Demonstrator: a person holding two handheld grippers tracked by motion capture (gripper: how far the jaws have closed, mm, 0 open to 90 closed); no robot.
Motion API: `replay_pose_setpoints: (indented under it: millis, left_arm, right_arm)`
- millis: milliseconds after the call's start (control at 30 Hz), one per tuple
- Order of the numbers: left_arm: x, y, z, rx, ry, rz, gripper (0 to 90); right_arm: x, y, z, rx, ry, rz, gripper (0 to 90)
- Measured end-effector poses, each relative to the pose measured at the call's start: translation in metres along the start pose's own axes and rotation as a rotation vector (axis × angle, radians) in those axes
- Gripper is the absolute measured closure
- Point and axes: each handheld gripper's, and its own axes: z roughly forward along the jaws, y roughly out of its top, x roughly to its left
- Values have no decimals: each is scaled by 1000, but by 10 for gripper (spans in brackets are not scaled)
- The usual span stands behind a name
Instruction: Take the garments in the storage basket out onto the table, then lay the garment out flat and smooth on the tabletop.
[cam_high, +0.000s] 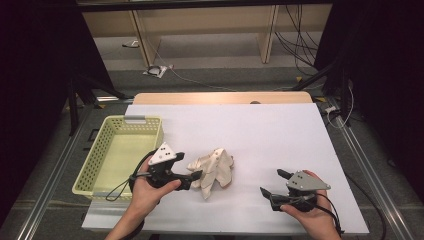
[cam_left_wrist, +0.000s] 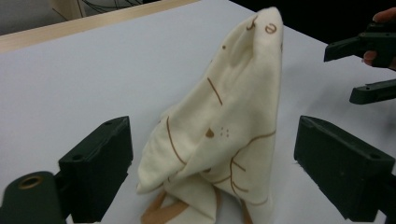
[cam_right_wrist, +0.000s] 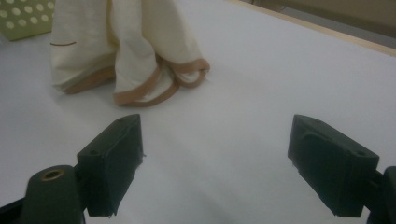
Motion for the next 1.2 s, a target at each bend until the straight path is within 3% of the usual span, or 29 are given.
replay_pose_setpoints:
  millis: [100,367,1100,1200]
  left_arm:
    - [-1,-7,-9,-10,4,-8,126]
    - [0,-8,-22,-51,39,5,153]
    - [-1,-13,-25,-48,69,-1,159]
    - [1,-14,-22,-34,77,-9,192]
  right_arm:
    - [0,1,0,-1,0,-6,189]
    - [-2,3,3,-6,2,12,190]
    - [-3,8,12,-8,33,-11,196]
    - [0,8,13,-5,42,-4,209]
